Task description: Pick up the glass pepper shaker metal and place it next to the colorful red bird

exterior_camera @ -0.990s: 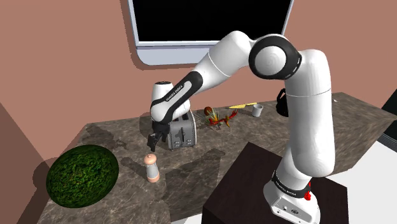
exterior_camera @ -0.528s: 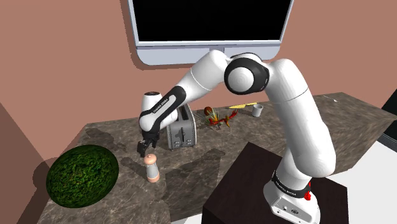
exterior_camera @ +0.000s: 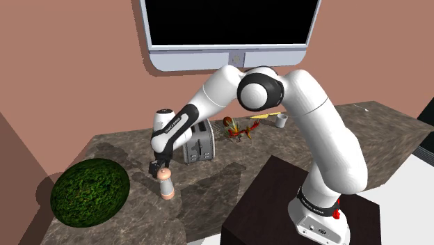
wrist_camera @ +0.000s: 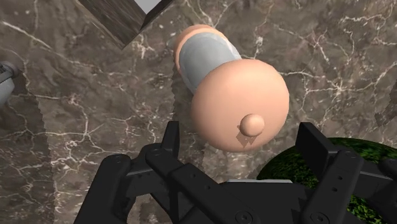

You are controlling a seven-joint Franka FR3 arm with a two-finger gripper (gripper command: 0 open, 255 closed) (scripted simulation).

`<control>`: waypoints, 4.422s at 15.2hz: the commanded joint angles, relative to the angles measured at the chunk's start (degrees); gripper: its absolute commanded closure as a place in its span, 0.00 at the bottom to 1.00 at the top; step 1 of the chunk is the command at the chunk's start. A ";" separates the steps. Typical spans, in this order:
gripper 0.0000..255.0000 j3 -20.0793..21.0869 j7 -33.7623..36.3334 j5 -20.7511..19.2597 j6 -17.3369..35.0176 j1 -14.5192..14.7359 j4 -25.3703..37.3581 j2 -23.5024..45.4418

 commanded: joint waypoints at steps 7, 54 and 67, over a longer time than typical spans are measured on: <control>0.00 0.00 0.00 0.00 0.34 0.07 0.21 0.50; 1.00 -0.37 3.82 -0.91 -18.93 -0.20 0.83 -18.39; 1.00 -0.45 5.18 -1.32 -26.91 -0.31 5.14 -22.17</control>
